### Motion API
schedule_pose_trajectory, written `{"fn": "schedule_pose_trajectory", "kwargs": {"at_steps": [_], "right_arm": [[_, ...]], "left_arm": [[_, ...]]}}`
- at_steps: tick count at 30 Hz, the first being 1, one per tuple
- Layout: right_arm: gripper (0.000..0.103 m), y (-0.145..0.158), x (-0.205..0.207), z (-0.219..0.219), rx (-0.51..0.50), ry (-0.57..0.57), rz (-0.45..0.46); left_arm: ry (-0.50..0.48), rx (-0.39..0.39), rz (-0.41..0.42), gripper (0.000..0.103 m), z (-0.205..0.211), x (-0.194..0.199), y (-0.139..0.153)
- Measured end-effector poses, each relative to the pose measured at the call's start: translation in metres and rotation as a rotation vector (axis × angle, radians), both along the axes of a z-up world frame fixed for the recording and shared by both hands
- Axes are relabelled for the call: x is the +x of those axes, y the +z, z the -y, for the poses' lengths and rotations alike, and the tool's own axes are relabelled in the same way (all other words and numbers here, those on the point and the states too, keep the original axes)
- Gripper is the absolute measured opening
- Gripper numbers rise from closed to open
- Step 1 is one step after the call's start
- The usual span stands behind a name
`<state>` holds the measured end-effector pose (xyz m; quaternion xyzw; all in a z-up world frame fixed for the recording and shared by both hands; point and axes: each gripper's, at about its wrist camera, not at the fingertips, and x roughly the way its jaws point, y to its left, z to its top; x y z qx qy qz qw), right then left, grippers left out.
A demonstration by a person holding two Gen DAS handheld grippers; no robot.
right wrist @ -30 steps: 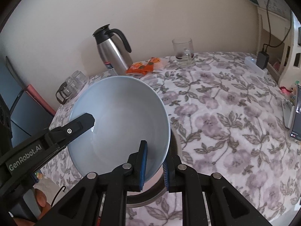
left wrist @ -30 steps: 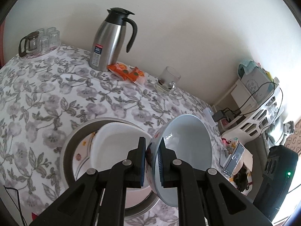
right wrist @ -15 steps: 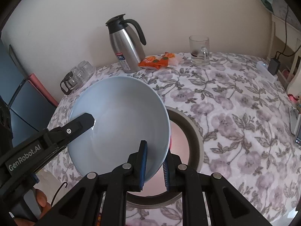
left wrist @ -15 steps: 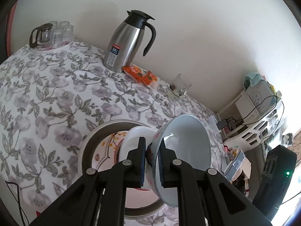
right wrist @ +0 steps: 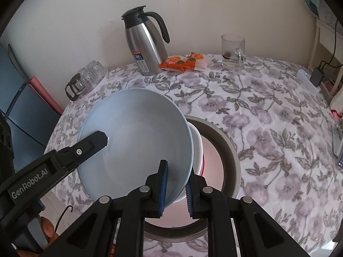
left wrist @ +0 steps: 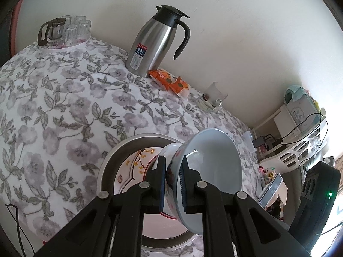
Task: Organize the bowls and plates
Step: 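Lower the pale round bowl onto the stacked bowls with both tools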
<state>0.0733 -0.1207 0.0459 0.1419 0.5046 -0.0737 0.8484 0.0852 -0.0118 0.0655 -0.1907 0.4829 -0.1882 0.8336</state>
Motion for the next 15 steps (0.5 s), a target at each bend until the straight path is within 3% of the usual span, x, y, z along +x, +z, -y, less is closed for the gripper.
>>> {"fn": "schedule_pose_trajectory", "kwargs": {"at_steps": [15], "right_arm": [[0.017,-0.009,0.006,0.003,0.007,-0.006,-0.025]], "left_arm": [[-0.009,0.028,-0.031,0.012,0.003,0.005,-0.012]]}}
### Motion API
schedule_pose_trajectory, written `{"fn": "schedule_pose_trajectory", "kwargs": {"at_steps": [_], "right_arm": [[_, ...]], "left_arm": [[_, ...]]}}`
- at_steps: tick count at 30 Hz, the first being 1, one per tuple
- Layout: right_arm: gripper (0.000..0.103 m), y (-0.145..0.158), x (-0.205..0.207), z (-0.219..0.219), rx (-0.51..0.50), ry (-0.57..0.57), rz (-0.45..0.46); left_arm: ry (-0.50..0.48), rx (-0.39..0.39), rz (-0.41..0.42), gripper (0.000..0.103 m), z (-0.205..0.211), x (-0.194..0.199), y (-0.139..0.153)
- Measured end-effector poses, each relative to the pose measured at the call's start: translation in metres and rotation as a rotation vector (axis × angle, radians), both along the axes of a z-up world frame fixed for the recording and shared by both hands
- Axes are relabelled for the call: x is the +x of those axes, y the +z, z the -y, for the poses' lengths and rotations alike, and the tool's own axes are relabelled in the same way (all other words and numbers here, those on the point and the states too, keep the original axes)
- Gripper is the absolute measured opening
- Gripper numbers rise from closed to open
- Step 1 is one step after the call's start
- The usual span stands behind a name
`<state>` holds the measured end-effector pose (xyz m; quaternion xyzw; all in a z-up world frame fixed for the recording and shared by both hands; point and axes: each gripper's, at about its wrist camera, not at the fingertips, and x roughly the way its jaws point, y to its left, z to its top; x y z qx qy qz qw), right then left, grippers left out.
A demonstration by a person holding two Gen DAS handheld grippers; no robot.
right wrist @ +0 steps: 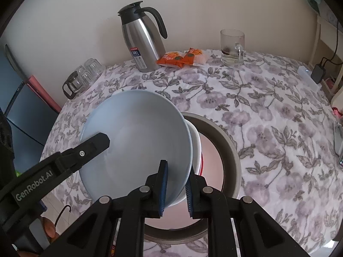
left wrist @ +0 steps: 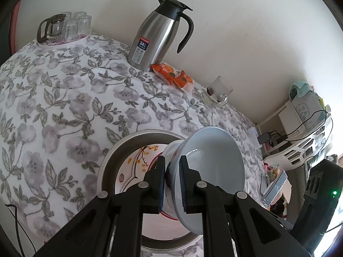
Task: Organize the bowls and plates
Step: 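Lower the pale round bowl onto the stacked bowls with both tools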
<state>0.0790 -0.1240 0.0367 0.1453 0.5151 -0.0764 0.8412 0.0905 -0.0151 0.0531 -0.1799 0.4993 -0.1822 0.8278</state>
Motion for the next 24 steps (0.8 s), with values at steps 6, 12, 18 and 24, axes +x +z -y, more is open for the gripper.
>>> {"fn": "schedule_pose_trajectory", "kwargs": {"at_steps": [6,12,18,24], "right_arm": [[0.017,-0.002,0.002,0.001,0.004,-0.003,-0.008],[0.018,-0.004,0.003,0.001,0.011,-0.004,-0.008],[0.018,-0.004,0.003,0.001,0.015,-0.003,-0.008],[0.019,-0.004,0.003,0.001,0.021,-0.003,-0.01]], "left_arm": [[-0.002,0.015,-0.015,0.012,0.001,0.002,-0.006],[-0.001,0.022,-0.024,0.012,0.002,0.003,-0.009],[0.001,0.017,-0.036,0.012,0.0,0.004,-0.012],[0.0,0.02,-0.039,0.012,0.0,0.005,-0.012]]}}
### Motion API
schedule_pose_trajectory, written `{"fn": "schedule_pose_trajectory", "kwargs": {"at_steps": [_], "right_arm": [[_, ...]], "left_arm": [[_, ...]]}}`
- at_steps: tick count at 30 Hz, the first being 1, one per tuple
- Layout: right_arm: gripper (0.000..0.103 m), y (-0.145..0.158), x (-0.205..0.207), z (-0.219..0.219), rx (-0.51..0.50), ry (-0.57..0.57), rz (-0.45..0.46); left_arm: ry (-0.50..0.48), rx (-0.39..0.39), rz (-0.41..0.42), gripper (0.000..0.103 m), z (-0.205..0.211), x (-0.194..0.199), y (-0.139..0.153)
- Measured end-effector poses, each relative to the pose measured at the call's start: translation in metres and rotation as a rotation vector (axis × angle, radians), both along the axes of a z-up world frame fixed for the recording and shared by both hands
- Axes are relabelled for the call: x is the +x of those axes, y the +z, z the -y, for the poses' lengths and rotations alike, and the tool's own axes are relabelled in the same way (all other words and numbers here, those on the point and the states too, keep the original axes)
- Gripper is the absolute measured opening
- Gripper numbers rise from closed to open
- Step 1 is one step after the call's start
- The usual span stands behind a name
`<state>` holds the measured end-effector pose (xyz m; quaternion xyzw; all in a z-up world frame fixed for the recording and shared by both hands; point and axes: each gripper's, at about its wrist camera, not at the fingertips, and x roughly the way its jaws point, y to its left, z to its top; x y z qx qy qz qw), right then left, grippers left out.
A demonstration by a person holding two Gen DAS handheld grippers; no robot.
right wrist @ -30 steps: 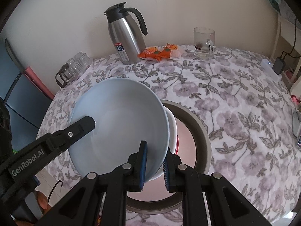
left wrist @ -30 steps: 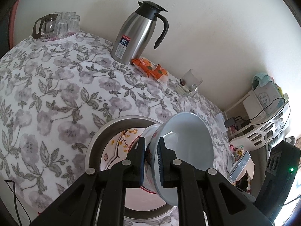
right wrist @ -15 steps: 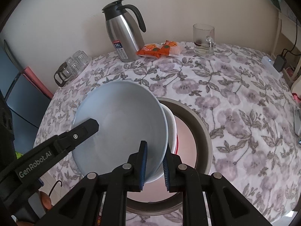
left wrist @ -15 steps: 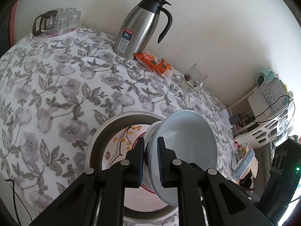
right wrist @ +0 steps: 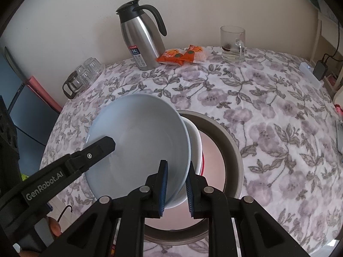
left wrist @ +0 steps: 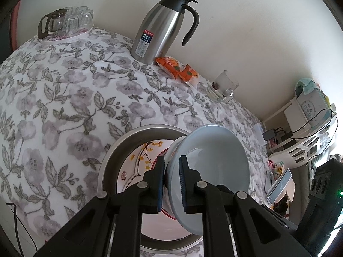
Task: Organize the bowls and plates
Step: 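Lower the pale round bowl onto the stacked bowls with both tools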
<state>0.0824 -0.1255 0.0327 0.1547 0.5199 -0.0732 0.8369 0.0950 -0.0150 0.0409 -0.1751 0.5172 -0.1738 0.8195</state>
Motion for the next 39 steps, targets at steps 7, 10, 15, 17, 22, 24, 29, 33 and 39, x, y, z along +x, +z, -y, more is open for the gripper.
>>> {"fn": "schedule_pose_trajectory", "kwargs": {"at_steps": [7,10,15,17,22,24,29,33,39], "right_arm": [[0.02,0.001,0.0,0.002,0.004,-0.007,0.001],[0.02,0.002,-0.001,0.002,0.002,-0.007,-0.001],[0.021,0.004,-0.001,0.003,-0.001,-0.015,0.001],[0.022,0.005,-0.002,0.004,-0.009,-0.017,-0.001],[0.028,0.008,-0.003,0.008,-0.022,-0.036,-0.001],[0.028,0.01,-0.003,0.008,-0.025,-0.03,0.0],[0.028,0.01,-0.003,0.008,-0.021,-0.031,-0.003],[0.029,0.012,-0.004,0.008,-0.016,-0.032,-0.001],[0.029,0.014,-0.007,0.013,0.007,-0.027,0.007]], "left_arm": [[0.004,-0.002,0.004,0.012,0.0,-0.001,0.001],[0.006,-0.003,0.007,0.012,-0.001,-0.001,0.002],[0.01,-0.008,0.017,0.012,-0.001,0.0,0.006],[0.009,-0.014,0.011,0.012,-0.001,0.0,0.005],[0.003,-0.025,0.031,0.012,-0.001,-0.002,0.008],[-0.002,-0.023,0.034,0.012,0.0,-0.002,0.009],[-0.002,-0.022,0.026,0.012,0.001,-0.002,0.007],[0.004,-0.025,0.028,0.012,-0.001,-0.002,0.008],[0.005,-0.02,0.025,0.012,-0.002,-0.002,0.006]]}}
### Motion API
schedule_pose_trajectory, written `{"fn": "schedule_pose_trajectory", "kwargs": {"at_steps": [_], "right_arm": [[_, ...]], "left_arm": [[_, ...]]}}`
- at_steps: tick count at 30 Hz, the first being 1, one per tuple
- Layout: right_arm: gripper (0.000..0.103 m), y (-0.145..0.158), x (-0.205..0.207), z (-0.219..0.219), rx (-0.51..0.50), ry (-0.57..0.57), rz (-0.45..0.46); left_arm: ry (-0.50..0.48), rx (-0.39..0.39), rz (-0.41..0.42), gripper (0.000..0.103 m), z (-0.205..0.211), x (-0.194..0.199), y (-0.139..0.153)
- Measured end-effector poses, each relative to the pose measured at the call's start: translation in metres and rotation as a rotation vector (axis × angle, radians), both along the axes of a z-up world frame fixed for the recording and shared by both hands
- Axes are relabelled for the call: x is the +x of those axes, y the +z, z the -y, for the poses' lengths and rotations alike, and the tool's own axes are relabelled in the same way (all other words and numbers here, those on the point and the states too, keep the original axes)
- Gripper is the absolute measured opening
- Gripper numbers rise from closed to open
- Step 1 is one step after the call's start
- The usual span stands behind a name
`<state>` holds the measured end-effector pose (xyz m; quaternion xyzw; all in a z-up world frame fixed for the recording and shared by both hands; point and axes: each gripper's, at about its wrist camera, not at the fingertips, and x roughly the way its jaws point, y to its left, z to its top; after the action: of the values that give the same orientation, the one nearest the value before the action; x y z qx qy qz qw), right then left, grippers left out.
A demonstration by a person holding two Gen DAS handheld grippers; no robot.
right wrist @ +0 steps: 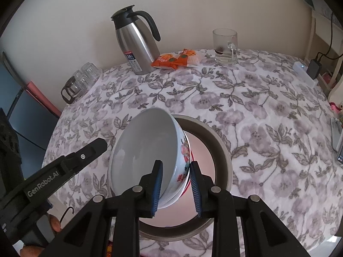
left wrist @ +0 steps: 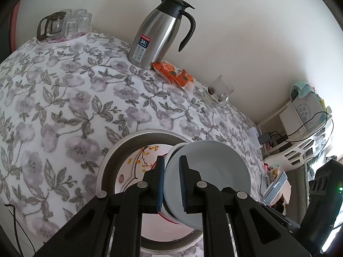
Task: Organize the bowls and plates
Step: 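Lower the pale round bowl onto the stacked bowls with both tools, then open both tools to release the pale round bowl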
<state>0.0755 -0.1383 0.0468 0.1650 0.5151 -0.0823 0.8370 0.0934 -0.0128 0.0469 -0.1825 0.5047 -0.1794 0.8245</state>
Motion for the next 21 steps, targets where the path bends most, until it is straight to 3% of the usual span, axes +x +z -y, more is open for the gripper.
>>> {"fn": "schedule_pose_trajectory", "kwargs": {"at_steps": [13,17,21], "right_arm": [[0.029,0.019,-0.007,0.008,-0.004,0.006,0.066],[0.017,0.011,-0.007,0.009,0.004,0.015,0.049],[0.015,0.005,-0.006,0.007,-0.003,0.022,0.047]], "left_arm": [[-0.021,0.01,-0.028,0.012,0.007,0.0,-0.01],[-0.02,0.008,-0.025,0.012,0.006,0.0,-0.009],[-0.012,0.006,-0.012,0.012,0.004,-0.001,-0.007]]}}
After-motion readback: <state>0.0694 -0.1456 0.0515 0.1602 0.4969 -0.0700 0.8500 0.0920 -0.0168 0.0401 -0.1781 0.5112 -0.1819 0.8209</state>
